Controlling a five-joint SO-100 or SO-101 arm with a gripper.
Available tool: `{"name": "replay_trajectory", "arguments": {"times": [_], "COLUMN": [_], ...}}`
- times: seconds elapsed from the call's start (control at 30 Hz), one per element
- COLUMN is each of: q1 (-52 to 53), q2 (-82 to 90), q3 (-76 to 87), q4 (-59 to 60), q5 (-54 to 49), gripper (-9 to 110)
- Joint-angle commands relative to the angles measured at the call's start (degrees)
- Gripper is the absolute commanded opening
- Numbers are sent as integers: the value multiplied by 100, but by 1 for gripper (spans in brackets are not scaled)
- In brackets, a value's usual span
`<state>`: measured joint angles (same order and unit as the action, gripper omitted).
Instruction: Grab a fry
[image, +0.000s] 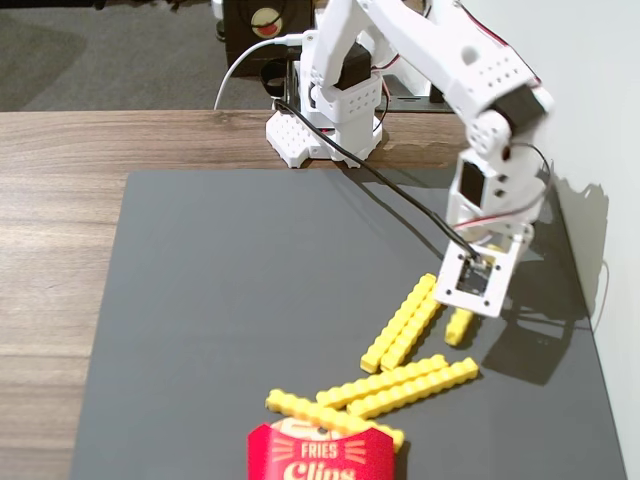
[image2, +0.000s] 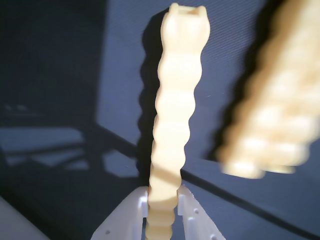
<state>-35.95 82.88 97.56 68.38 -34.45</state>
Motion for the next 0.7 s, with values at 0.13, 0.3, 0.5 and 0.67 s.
{"name": "replay_trajectory", "arguments": {"times": [0.13,0.3,0.5,0.67], "q1": [940,1433,1934,2373], "q2": [1169,1714,2294,2698], "q3": [-114,-114,0,0], "q4": [932,1415,1784,2145], "q5": [-1371,-2136,-2909,-3691], "gripper": [1,1,1,1]}}
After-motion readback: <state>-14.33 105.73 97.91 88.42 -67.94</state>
